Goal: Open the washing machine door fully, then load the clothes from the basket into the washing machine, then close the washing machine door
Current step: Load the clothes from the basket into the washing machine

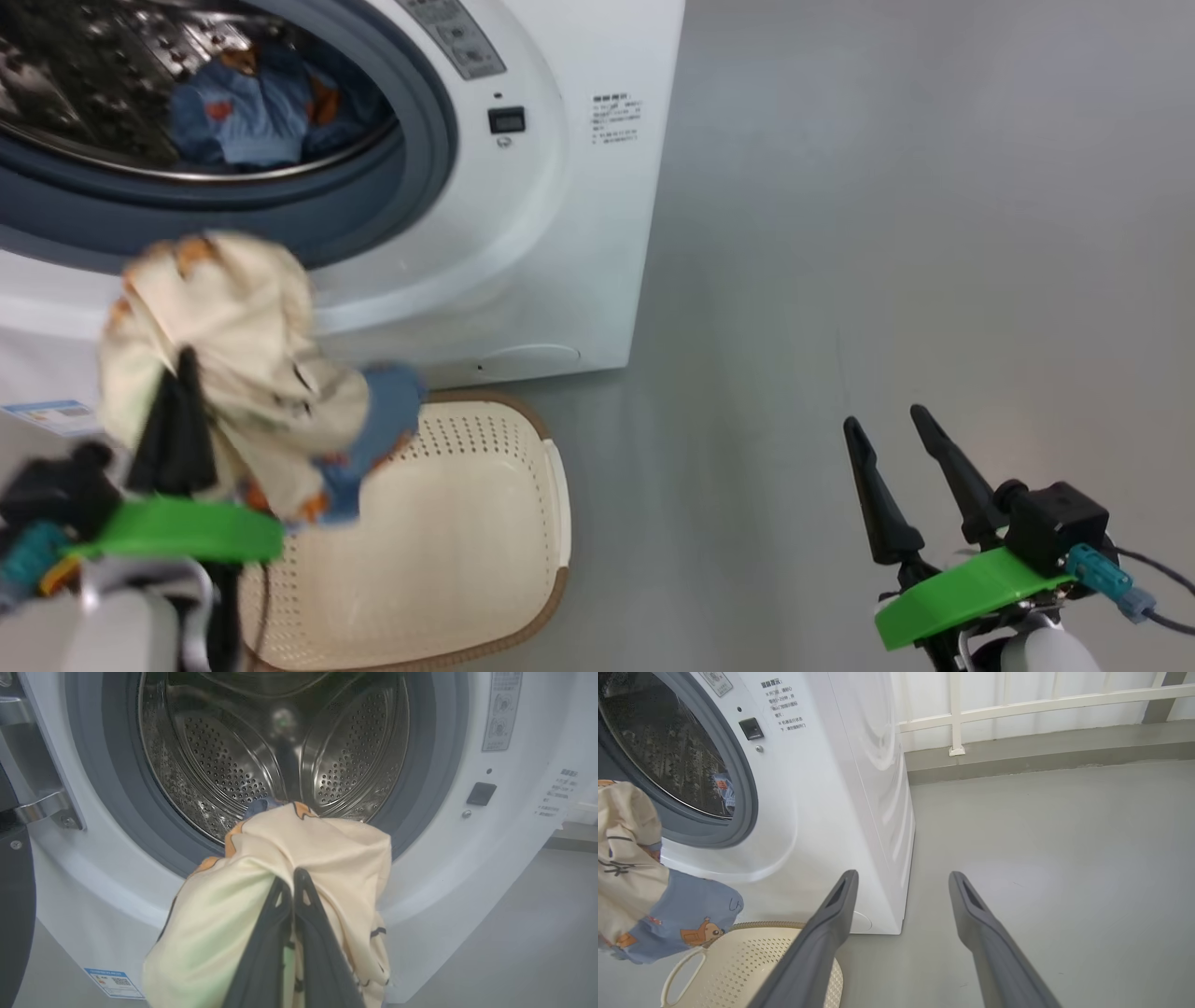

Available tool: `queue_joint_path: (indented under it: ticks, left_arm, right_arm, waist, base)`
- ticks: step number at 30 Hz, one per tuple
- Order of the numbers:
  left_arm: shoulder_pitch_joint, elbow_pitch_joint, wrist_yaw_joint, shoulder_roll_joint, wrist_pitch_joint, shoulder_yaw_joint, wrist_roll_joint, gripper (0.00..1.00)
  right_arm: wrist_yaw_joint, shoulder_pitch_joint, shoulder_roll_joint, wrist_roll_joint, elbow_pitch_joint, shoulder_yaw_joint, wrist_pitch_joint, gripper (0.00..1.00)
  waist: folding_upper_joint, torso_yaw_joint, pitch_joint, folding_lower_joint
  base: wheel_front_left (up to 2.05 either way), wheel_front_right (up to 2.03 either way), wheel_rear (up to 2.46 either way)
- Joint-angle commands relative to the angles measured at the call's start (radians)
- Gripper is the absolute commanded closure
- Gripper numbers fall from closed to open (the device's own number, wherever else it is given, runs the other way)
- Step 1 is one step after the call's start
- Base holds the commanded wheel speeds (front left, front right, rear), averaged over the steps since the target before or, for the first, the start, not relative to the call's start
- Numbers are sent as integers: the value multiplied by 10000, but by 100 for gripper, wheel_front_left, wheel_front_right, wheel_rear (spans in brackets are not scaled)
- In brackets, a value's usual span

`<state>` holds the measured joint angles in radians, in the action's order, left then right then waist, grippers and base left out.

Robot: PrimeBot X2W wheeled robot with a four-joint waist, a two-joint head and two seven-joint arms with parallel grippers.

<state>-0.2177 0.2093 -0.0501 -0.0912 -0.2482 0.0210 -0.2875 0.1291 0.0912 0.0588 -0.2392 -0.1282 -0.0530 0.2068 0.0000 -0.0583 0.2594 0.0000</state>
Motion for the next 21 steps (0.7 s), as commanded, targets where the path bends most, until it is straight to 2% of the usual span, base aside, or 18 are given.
queue_joint_path:
  ticks: [1,11,21]
  left_arm:
    - [-872,-227,-66,-442,-130,525,-220,100]
    - [-3826,333,-249,-1675,593,781,-371,100]
    - [-6457,1779,-576,-3138,1307,609,-362,100]
  right_arm:
    - [16,350,76,18,291,-229,34,0]
    - [16,859,100,-172,236,-311,244,0]
    - [16,1394,37,-466,-113,-545,491,0]
  waist:
    - [0,-321,634,0]
    - [0,-1102,2181,0]
    - [0,-2000,3452,0]
  base:
    - [0,0,0]
    - [0,0,0]
    - [0,0,0]
